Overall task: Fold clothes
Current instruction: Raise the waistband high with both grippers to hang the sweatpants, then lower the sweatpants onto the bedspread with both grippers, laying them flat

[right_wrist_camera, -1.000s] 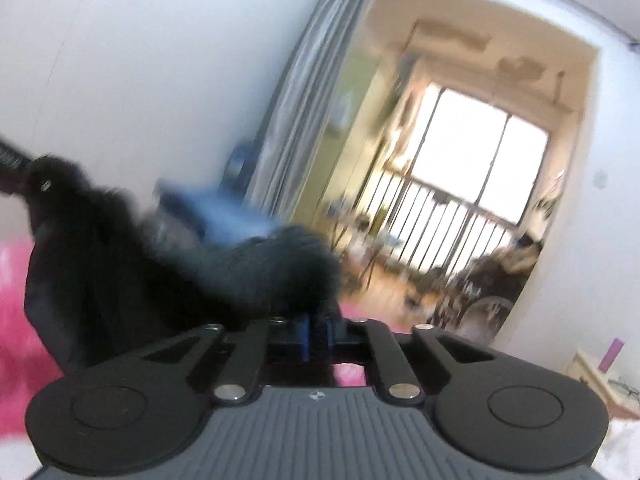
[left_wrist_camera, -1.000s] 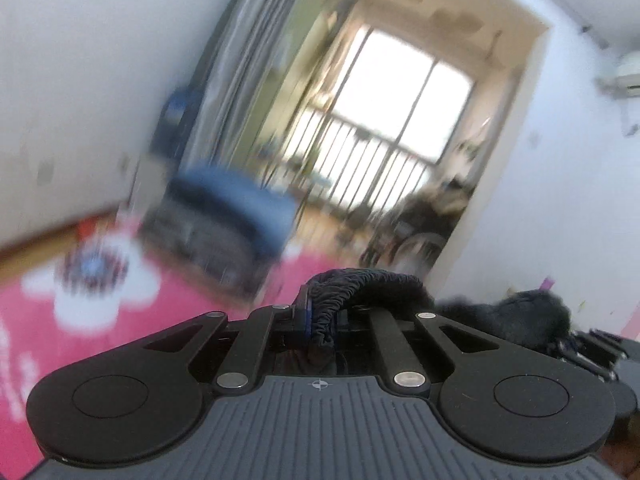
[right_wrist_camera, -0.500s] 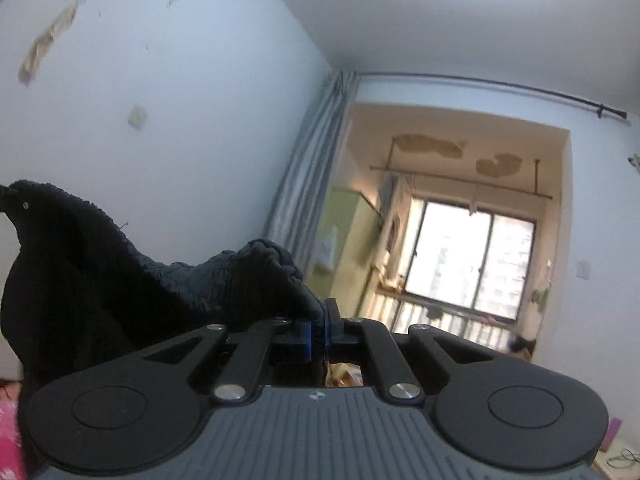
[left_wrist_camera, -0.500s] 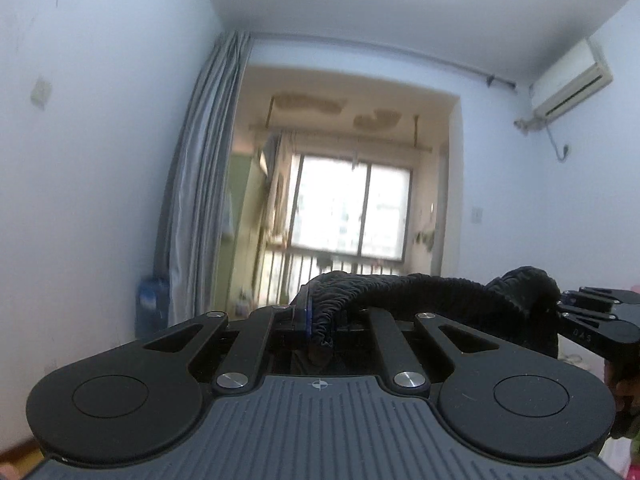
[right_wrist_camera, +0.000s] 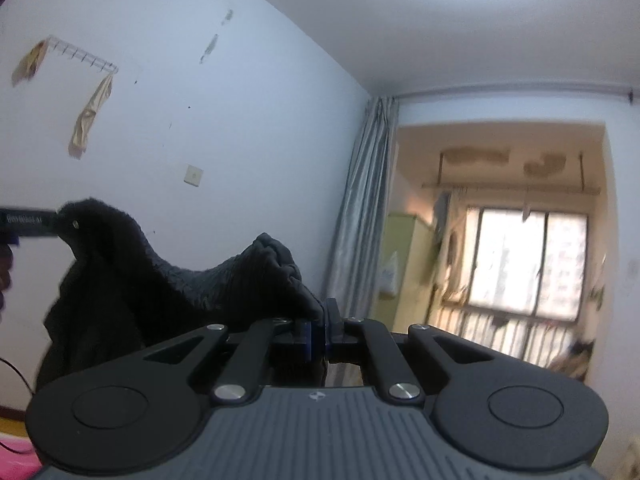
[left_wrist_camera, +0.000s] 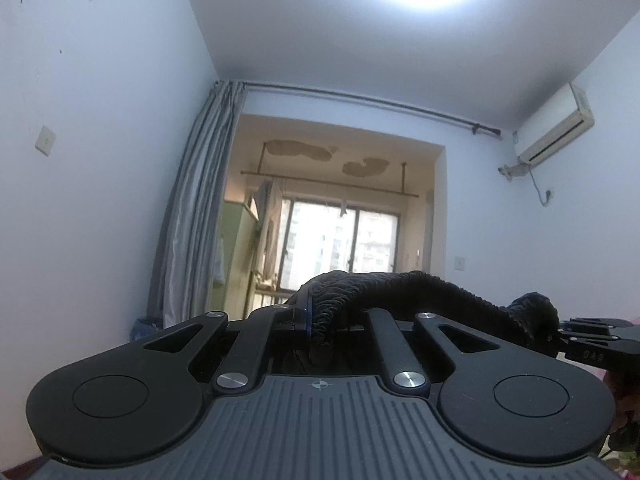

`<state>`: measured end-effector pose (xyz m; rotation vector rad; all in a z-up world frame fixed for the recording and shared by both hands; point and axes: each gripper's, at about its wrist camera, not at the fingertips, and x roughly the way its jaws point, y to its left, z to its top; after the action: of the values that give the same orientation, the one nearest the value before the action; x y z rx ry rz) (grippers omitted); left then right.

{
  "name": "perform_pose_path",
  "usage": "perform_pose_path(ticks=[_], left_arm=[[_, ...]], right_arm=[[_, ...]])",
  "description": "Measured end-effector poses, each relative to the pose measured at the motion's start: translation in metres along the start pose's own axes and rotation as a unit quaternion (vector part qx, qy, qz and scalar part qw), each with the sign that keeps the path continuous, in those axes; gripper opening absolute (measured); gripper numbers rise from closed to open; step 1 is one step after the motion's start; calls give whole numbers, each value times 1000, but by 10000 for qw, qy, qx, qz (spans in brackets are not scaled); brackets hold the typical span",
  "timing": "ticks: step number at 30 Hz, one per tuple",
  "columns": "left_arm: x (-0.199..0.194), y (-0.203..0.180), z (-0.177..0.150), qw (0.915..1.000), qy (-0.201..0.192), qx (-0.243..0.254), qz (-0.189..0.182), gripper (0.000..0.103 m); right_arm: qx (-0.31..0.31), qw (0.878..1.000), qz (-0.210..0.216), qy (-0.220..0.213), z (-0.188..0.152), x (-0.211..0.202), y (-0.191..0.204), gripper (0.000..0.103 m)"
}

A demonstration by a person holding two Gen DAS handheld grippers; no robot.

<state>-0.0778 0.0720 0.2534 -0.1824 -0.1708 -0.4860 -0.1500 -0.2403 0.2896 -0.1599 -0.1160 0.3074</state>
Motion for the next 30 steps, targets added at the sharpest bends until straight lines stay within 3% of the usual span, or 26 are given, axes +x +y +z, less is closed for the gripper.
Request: perform_pose_path(ticks=[5,10,16,21,27,30], left_arm=[[37,7,-27,9985,535,-77,79,6],[108,17,-96,9906,1343,-112,246,6],[210,42,-203,9717,2329,-203,340,6],[280,59,-280,9542,2954,-231,403,6],[328,70,-373,9331,3534,-144,649,6],[343,70,-412,9185,3874,-8,786,8]], right_arm=[[436,9975,-17,555,-32,32,-28,6],[673,9888,-337,1292,-95,84,-58,6],[889,9691,-831,2147,-187,171,-101,6],[1127,9459,-1222,2788,-274,231,-136,6],[1546,9137,-1518,3438,-375,279,-163,6],[1784,8952,-1640,3740,-423,299,-171,6]])
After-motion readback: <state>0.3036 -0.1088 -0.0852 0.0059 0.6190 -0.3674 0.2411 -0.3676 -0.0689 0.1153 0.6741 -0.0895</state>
